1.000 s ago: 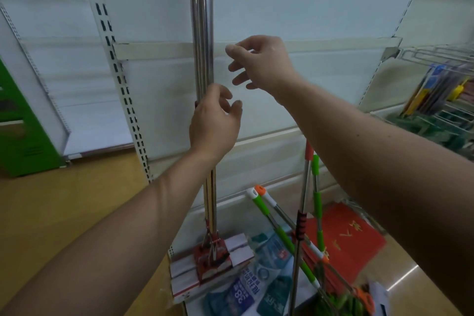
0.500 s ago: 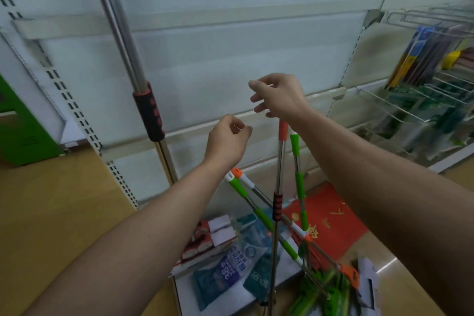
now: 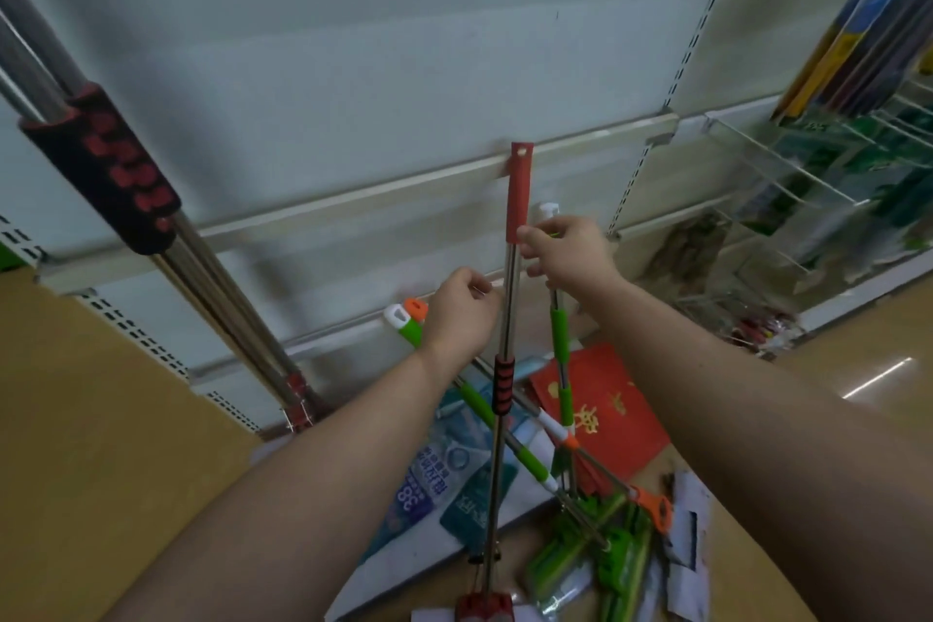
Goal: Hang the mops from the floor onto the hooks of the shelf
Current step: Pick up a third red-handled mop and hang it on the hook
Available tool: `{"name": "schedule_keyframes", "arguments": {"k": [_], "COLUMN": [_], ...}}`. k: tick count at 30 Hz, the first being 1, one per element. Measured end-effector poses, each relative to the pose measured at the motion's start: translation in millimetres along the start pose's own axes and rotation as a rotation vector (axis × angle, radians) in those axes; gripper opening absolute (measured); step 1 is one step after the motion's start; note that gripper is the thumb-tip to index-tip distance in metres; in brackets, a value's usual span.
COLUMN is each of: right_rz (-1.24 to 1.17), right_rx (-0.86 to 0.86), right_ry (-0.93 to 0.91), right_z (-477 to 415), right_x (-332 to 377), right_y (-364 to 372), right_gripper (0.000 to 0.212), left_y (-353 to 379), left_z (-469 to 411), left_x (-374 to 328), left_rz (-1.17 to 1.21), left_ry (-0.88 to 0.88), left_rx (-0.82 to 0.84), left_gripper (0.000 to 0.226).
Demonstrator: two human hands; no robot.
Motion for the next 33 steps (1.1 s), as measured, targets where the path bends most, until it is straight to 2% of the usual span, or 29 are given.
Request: {"name": "schedule_keyframes", "arguments": {"k": [6, 10, 15, 19, 28, 33], "right_rz": [0.042, 0.031, 0.002, -0.039, -0.036, -0.03], "right_rx": [-0.008, -0.025, 0.028, 0.071, 0.059, 0.056], "right_ry": [0.077, 0.108, 0.086, 0.086, 0.012, -0.048], "right_z": [-42.4, -68.4, -90.8, -97.6, -90.0, -67.8], "right_x": [-42.1, -54.4, -55.4, -55.0, -53.0, -53.4], "right_y": [24.6, 37.8, 47.2, 51.2, 60.1, 52.5], "right_gripper": [0.023, 0.048, 0.062, 0.061, 0.039, 0.036], "left_y": [38.1, 60.3, 80.8, 86.0, 83.7, 75.4], "left_z": [-19.8, -37.9, -50.6, -52.5, -49.7, -34.2], "left_x": [19.1, 28.7, 36.4, 37.1, 39.2, 37.0], "left_rz": [-0.032, -0.055, -0.041, -0.059, -0.079, -0.11], "left_ry": [-0.075, -0.11, -0.135, -0.149, -0.135, -0.119], "left_rx": [0.047, 0.062, 0.078, 0.105, 0.119, 0.12], "left_gripper": [0.012, 0.015, 0.044, 0.052, 0.043, 0.035]}}
Point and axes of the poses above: each hand's wrist, its own z-axis away from the middle knuckle, its own y-axis out of the palm, x = y × z, the point moved 1 cm from there along -z, towards the middle knuckle, and after that the axes turned 10 degrees about -x, right-handed, at the moved point
